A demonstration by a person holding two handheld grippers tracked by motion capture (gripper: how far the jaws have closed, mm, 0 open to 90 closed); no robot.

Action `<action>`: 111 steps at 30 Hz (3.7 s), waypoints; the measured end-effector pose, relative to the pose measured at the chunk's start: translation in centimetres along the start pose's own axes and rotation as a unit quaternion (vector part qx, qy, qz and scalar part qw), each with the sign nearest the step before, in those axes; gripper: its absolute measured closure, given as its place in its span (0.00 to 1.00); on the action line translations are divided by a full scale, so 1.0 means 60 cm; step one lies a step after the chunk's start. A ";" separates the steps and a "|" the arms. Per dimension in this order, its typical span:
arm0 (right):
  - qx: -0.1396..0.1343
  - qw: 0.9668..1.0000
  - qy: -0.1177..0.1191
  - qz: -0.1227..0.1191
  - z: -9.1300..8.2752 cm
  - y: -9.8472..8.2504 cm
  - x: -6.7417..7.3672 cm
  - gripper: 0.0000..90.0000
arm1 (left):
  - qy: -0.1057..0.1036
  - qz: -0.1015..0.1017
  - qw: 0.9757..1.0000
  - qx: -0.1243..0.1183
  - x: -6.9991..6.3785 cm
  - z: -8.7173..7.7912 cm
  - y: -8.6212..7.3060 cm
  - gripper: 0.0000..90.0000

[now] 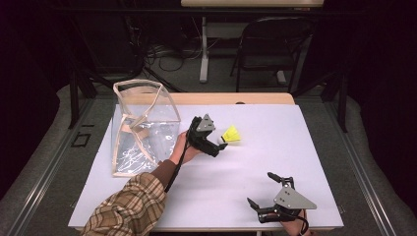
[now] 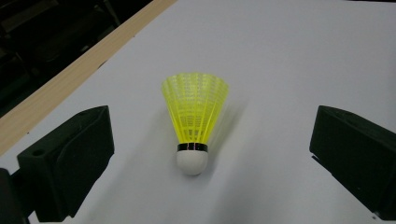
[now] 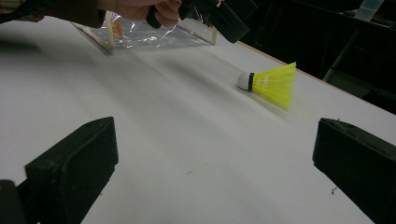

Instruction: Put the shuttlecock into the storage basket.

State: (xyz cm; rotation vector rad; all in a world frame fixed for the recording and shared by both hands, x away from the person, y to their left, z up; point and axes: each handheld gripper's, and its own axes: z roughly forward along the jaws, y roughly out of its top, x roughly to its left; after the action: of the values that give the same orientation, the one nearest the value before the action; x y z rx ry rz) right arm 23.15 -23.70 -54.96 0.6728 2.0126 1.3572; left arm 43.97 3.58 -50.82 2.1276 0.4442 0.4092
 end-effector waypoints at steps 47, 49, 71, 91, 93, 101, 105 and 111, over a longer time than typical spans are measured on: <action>0.001 1.000 -0.001 0.001 0.000 0.000 0.000 0.00 | 0.020 -0.011 0.995 0.101 0.010 0.078 -0.014 0.26; 0.002 1.000 0.000 0.001 0.000 0.000 0.000 0.00 | 0.018 -0.013 0.994 0.104 0.013 0.079 -0.015 0.27; 0.004 1.000 0.002 0.005 0.001 -0.002 -0.002 0.00 | -0.001 0.000 0.992 0.129 0.021 0.099 -0.017 0.56; 0.004 1.000 0.000 0.002 0.000 -0.001 -0.001 0.00 | -0.026 -0.005 0.992 0.121 0.025 0.102 -0.022 0.72; 0.004 1.000 0.000 0.003 0.000 -0.001 -0.001 0.00 | -0.026 -0.005 0.993 0.115 0.025 0.099 -0.019 0.72; 0.005 1.000 0.000 0.002 0.000 -0.001 -0.001 0.00 | -0.025 -0.004 0.994 0.110 0.024 0.088 -0.008 0.72; 0.004 1.000 -0.001 0.002 0.000 -0.001 -0.001 0.00 | -0.022 -0.002 0.994 0.105 0.025 0.078 0.003 0.72; 0.005 1.000 -0.001 0.003 0.000 -0.001 -0.001 0.00 | -0.022 0.003 0.995 0.099 0.025 0.066 0.018 0.72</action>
State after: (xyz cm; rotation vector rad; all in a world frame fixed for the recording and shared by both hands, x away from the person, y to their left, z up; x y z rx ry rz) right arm 23.19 -23.77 -55.01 0.6844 2.0180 1.3503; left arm 47.21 0.86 -51.92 2.3255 0.4693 0.3329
